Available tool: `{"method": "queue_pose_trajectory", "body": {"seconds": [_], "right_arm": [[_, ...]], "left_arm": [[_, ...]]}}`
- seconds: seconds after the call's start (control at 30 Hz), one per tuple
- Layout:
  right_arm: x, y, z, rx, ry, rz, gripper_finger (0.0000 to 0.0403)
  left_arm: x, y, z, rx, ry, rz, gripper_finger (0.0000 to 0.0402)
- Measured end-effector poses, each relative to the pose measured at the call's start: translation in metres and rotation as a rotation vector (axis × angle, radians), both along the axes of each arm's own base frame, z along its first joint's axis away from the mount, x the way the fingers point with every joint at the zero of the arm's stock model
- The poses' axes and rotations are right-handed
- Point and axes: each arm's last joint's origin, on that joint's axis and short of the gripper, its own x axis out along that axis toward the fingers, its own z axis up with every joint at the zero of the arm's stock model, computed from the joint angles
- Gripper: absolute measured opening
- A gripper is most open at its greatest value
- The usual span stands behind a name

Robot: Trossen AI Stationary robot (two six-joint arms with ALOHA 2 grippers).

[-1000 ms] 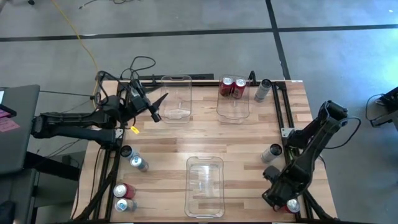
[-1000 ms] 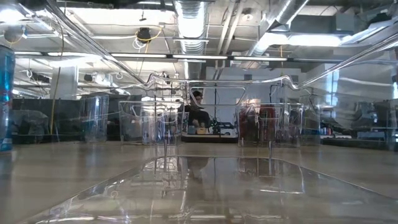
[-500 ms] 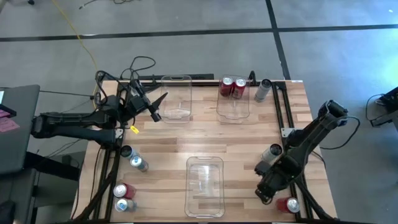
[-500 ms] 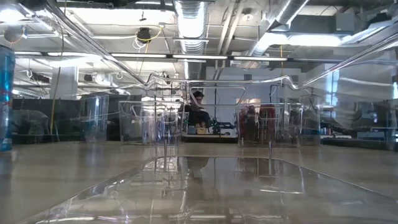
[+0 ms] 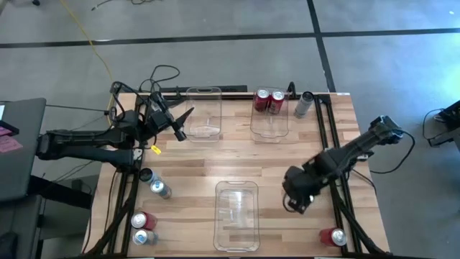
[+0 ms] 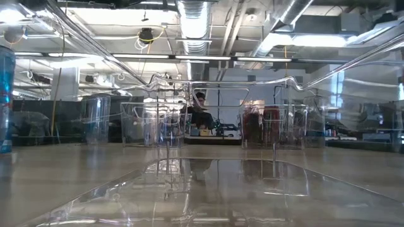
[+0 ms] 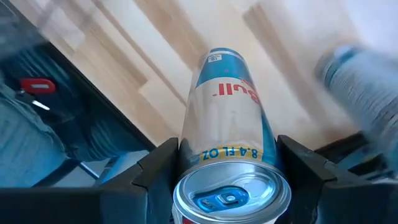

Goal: Sort soda cans
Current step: Put the bottom right blue soda can into the bottom transparent bin

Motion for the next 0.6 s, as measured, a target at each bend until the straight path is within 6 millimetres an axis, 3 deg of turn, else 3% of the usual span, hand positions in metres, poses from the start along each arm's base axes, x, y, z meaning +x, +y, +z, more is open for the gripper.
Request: {"method": "queue_pose_trajectory", "body": {"seconds": [0.23,0.6], "right_arm": [[0.019,-0.026,0.02,0.007,-0.149,0.063,0.0231],[0.046,-0.044,0.044,0.014,-0.462,0.139,0.0232]], "left_arm": [[0.0,0.0,0.0,-0.001,-0.001,0.0,0.0164],[0.0,0.0,0.0,-0.001,-0.001,0.0,0.0164]]}}
